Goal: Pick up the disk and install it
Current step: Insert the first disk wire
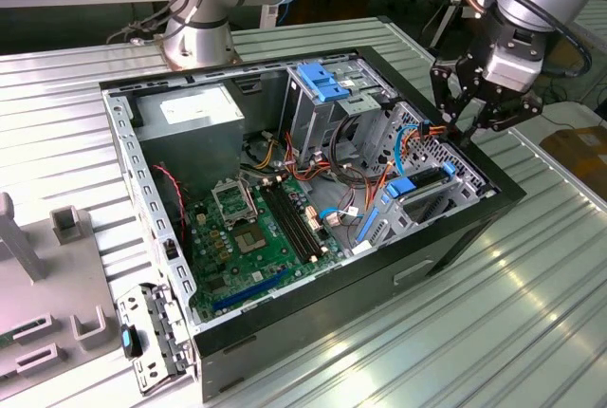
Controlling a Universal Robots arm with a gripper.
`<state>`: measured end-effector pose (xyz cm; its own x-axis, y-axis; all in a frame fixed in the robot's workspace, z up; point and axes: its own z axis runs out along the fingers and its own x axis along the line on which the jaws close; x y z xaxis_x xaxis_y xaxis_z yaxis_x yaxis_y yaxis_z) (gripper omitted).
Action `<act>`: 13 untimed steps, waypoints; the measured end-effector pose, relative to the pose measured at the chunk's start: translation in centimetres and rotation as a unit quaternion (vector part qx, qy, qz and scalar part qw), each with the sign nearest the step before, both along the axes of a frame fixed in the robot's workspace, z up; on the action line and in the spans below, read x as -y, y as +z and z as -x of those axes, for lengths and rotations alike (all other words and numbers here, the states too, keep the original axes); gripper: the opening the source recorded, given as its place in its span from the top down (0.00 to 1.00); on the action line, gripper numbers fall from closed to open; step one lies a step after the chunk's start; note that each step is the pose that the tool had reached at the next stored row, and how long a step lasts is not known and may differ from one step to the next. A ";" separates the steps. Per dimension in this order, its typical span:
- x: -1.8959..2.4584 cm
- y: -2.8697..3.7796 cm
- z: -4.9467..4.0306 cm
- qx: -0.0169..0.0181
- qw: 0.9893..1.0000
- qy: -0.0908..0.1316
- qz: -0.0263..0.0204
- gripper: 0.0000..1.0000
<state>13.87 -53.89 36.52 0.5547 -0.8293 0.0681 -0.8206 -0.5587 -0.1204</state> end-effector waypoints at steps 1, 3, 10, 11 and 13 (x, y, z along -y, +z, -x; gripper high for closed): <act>0.00 -0.01 0.01 0.003 1.000 0.007 0.000 0.68; 0.00 -0.02 0.00 0.008 1.000 0.030 0.000 0.68; -0.17 -0.01 -0.07 0.014 0.996 0.088 0.000 0.68; -0.19 -0.02 -0.12 0.016 0.996 0.090 0.000 0.68; -0.26 -0.01 -0.20 0.021 0.995 0.096 0.002 0.68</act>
